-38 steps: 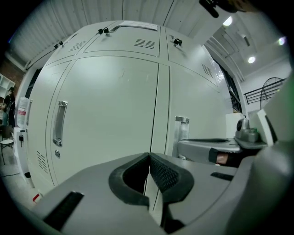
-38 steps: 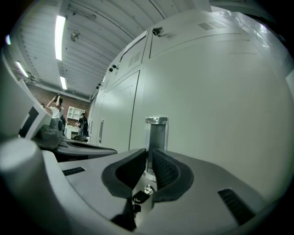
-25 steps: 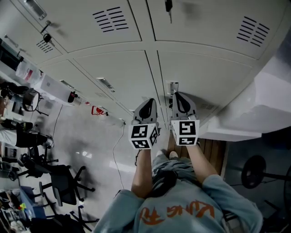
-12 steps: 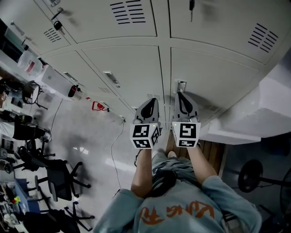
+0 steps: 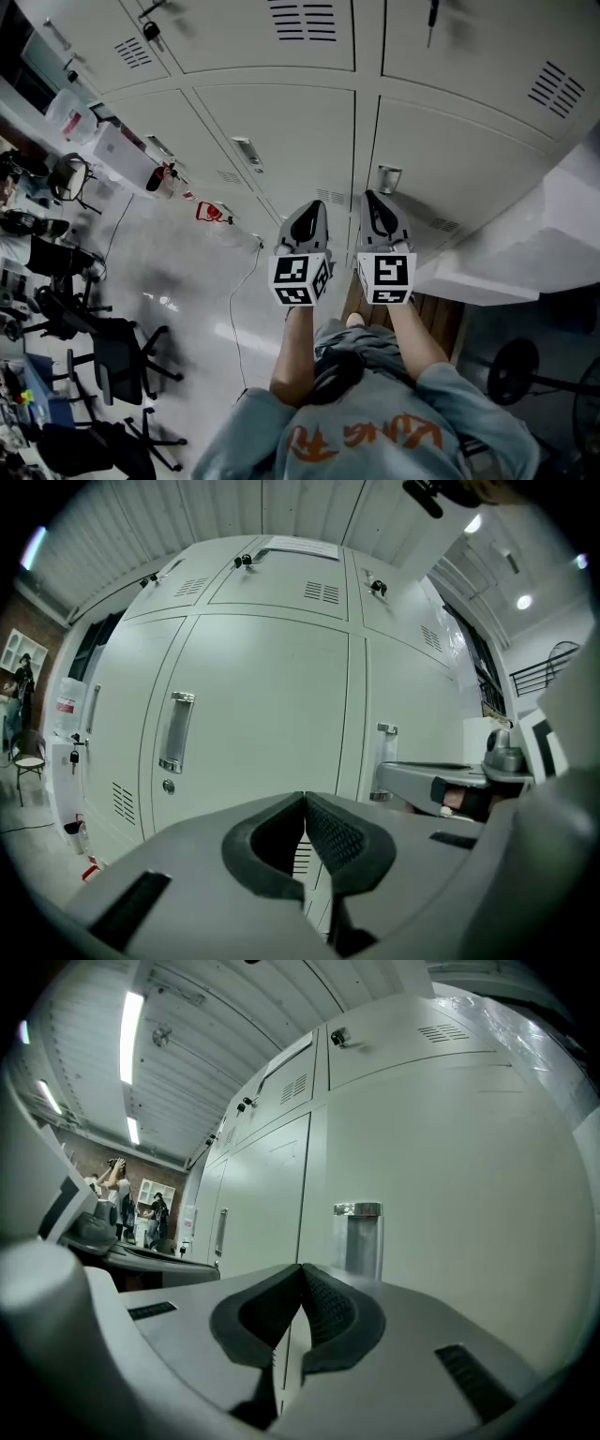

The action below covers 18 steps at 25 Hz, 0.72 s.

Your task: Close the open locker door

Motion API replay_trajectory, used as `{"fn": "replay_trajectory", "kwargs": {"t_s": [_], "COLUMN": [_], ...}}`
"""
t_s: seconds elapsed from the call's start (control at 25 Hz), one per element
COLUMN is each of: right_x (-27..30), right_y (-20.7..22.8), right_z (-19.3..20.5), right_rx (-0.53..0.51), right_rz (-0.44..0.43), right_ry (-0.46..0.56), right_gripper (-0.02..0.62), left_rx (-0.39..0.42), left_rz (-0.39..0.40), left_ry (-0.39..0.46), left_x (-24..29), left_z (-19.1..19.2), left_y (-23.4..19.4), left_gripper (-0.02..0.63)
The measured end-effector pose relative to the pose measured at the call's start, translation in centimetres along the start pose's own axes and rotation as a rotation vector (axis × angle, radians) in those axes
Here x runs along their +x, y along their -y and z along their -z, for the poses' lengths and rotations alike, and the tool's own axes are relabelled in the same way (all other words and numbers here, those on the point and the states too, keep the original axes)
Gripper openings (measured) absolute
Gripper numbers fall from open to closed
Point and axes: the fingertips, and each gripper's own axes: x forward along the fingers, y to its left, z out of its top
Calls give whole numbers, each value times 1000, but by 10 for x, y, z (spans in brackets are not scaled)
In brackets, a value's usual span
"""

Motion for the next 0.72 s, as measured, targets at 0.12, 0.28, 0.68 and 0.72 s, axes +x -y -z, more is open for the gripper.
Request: {"fn": "replay_trajectory", "kwargs": {"t_s": [0.12, 0.28, 0.68, 0.72], "right_x": [1, 3, -2, -2], "right_y": [-6, -19, -47, -48], "right_z": [3, 3, 3, 3], "right_rx": [-6, -1, -12, -12], "right_rz": [-1, -7, -8, -6], "right_ry": [-4, -4, -31, -32], "right_gripper": [-5, -5, -5, -5], "left_rx": [4, 9, -3, -2], "left_rz": [-4, -24, -41, -40], "left_ry": [10, 10, 15, 17], "left_x": [-8, -22, -46, -47], "left_z": [-5, -9, -16, -17], "left_y": [-7, -22, -46, -48], "left_gripper": [20, 20, 20, 20]}}
